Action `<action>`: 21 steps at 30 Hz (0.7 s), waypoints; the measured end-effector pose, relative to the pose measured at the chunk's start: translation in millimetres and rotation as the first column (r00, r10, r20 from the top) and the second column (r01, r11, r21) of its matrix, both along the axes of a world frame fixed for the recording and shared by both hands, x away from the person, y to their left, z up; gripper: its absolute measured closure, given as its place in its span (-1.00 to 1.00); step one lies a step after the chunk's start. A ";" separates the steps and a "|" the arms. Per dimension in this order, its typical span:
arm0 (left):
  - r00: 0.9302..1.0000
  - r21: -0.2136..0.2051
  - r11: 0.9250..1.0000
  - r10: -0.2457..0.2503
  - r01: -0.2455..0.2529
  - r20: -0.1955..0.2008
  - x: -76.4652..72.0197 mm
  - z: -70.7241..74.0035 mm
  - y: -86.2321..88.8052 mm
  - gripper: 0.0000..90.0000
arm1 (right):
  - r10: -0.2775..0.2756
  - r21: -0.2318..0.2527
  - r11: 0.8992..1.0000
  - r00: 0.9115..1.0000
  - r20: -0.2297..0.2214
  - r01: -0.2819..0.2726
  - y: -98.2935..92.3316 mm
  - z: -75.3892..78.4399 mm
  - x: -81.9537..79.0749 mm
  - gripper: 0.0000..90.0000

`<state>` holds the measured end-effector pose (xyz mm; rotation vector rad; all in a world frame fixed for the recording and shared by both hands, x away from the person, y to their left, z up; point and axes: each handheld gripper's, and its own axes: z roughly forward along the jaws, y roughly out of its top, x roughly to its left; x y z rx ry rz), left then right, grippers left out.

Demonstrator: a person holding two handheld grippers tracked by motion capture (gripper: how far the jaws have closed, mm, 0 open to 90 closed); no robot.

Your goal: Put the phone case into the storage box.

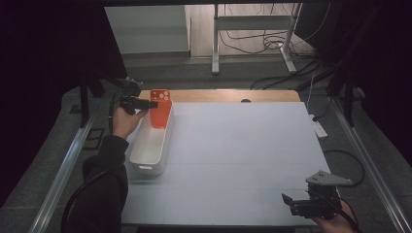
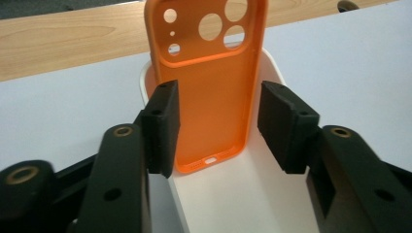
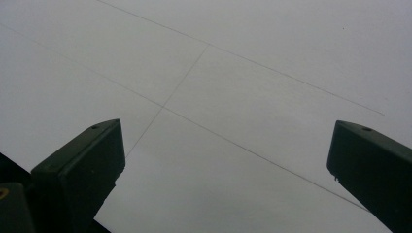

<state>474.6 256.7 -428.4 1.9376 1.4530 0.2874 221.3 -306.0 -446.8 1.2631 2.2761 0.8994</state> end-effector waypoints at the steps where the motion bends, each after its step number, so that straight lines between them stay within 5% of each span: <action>1: 1.000 0.007 1.000 -0.006 0.006 0.004 -1.4 0.0 -0.2 0.02 | 0.000 0.000 1.000 1.000 0.000 0.000 0.0 0.0 0.0 -1.00; 21: 0.996 0.003 0.996 -0.090 0.090 0.030 -26.4 -0.6 -0.2 -0.38 | 0.002 -0.006 1.000 1.000 -0.004 -0.002 0.9 -0.3 0.4 -1.00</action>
